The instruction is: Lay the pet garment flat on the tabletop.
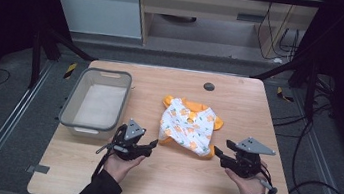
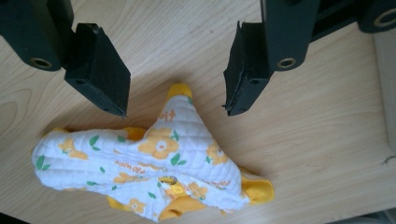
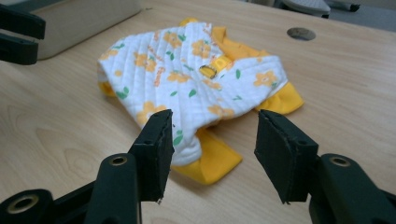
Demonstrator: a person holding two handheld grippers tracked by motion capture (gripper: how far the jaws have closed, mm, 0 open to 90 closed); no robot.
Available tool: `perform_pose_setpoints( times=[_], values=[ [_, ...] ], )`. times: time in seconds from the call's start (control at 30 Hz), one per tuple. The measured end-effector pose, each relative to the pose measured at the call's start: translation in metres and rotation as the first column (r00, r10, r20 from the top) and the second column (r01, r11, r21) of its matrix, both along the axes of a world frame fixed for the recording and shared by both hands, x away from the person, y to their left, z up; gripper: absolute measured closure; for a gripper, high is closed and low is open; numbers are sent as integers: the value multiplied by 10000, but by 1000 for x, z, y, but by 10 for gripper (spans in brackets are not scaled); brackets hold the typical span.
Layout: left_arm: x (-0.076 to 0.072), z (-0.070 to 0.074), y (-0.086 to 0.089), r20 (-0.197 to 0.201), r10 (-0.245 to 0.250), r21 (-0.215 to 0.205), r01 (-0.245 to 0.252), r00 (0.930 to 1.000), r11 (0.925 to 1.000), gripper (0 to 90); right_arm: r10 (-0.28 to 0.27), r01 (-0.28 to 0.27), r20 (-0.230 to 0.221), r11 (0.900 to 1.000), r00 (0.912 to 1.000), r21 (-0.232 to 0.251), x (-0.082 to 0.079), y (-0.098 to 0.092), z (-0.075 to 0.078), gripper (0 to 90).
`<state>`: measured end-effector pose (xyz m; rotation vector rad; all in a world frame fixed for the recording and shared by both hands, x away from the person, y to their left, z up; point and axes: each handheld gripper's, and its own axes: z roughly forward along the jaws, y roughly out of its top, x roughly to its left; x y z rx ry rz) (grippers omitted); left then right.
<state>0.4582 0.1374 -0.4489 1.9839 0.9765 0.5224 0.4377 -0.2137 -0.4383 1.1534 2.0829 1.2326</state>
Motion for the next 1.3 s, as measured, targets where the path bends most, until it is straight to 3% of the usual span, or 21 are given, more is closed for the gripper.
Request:
perform_pose_setpoints(
  times=[0.23,0.6,0.7,0.9,1.1,1.3],
  values=[
    [7,-18,-8,-320,74,544,-56,9995,9985,398,207,-216,-392,9995,9990,-210,-4,4,-17,438],
    [22,-34,-17,-613,80,558,-45,9981,9984,436,457,-490,-858,9982,9953,-360,1,13,-35,440],
    [25,-38,-19,-629,78,712,-33,9980,9975,466,555,-600,-981,9972,9936,-441,3,16,-40,448],
    [31,-45,-24,-907,113,563,-62,9958,9984,529,666,-743,-1128,9951,9914,-658,10,23,-48,472],
    [36,-50,-28,-1011,140,540,-85,9948,9985,627,675,-797,-1315,9928,9890,-894,16,27,-54,538],
    [41,-52,-27,-1068,198,307,-166,9941,9994,763,596,-738,-1454,9928,9876,-945,21,27,-55,703]
  ],
)
